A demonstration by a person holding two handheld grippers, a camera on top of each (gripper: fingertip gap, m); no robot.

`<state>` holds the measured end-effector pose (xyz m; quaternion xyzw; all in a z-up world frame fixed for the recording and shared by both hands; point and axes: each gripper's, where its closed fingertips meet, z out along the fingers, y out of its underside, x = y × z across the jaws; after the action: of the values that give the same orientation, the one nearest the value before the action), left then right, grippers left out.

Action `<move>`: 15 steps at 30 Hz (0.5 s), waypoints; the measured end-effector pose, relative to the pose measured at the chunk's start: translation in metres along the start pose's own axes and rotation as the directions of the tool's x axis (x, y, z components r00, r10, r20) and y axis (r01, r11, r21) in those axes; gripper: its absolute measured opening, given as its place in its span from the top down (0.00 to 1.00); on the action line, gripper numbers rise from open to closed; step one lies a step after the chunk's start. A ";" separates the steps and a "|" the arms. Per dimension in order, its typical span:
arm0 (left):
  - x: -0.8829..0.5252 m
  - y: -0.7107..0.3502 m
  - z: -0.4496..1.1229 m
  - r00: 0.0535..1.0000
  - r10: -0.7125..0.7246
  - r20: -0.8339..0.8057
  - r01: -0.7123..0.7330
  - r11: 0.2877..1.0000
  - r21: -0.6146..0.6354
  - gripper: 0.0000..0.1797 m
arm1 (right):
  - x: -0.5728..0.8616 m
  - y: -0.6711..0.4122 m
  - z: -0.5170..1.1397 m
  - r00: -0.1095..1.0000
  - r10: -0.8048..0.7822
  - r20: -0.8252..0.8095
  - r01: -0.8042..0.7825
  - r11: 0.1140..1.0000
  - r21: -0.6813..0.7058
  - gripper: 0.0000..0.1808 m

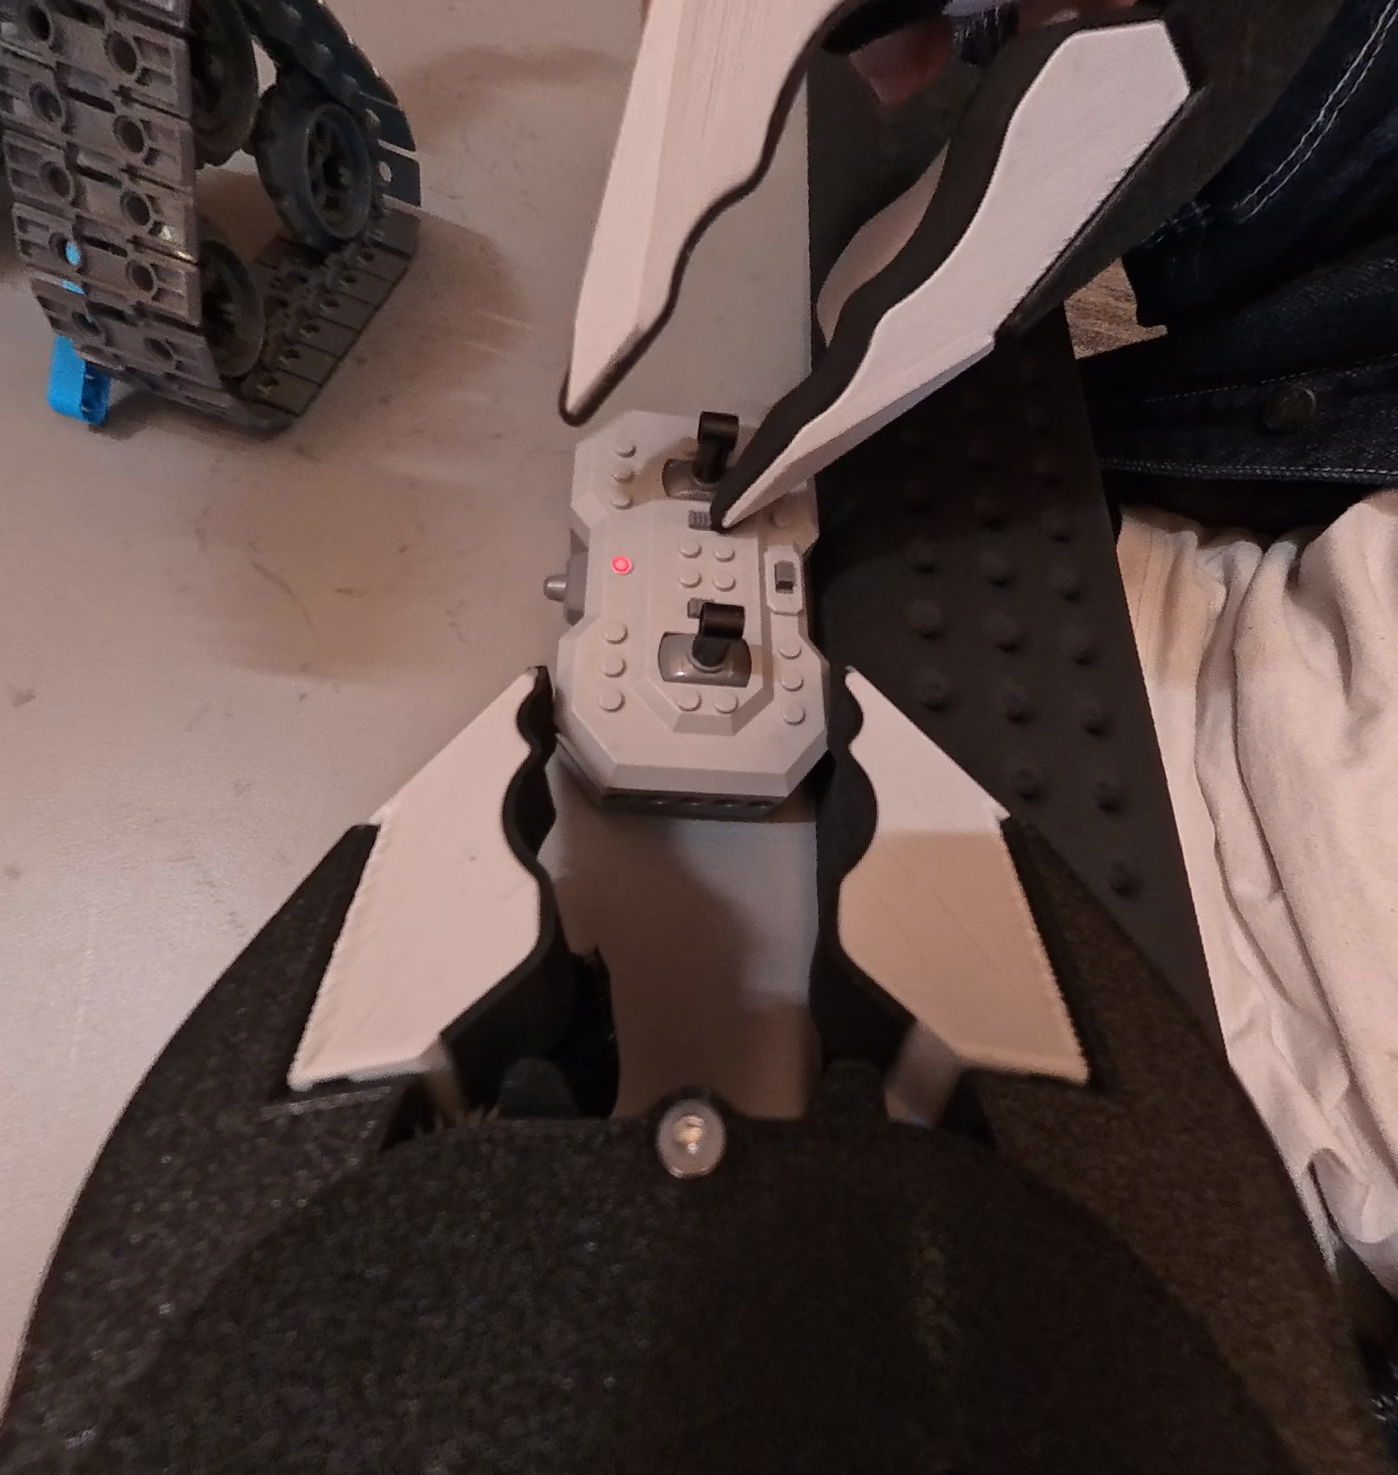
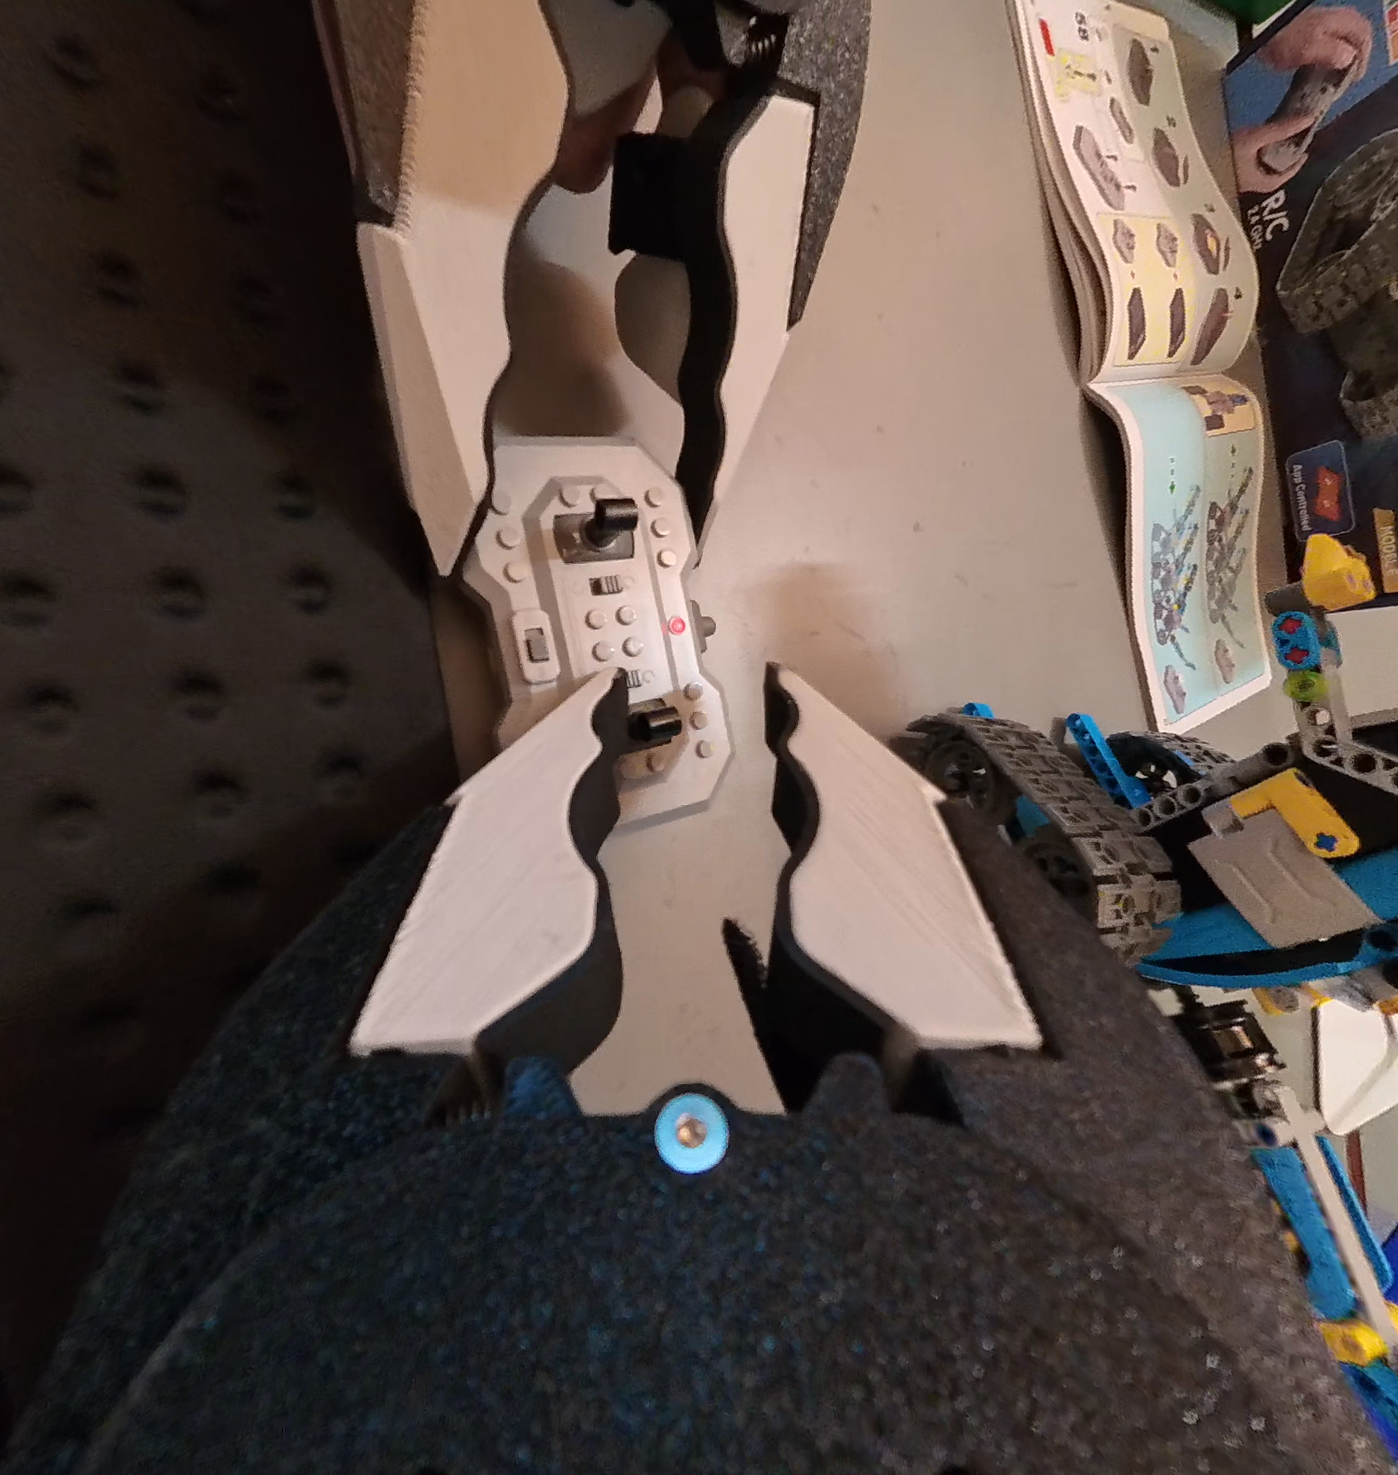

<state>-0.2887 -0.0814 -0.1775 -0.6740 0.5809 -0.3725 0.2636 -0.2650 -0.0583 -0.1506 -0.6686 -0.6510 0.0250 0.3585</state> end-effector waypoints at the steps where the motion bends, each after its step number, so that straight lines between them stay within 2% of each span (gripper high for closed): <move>1: 0.000 0.000 0.000 1.000 -0.003 -0.002 0.003 1.000 0.000 0.62 | 0.000 0.000 0.000 1.000 0.013 0.005 -0.013 1.000 0.011 0.82; 7: 0.000 0.000 0.000 1.000 -0.008 -0.008 0.008 1.000 0.000 0.62 | -0.010 0.002 -0.005 0.989 0.110 0.094 -0.122 0.983 0.137 0.87; 10: 0.000 0.000 0.000 1.000 -0.010 -0.010 0.010 1.000 0.000 0.62 | -0.011 0.004 -0.007 0.985 0.123 0.119 -0.141 0.978 0.156 0.93; 15: 0.000 0.000 0.000 1.000 -0.017 -0.017 0.017 1.000 -0.003 0.62 | -0.013 0.004 -0.009 0.983 0.123 0.133 -0.145 0.974 0.172 0.95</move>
<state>-0.2885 -0.0818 -0.1779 -0.6761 0.5780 -0.3797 0.2542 -0.2592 -0.0738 -0.1520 -0.6728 -0.6202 0.1490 0.3749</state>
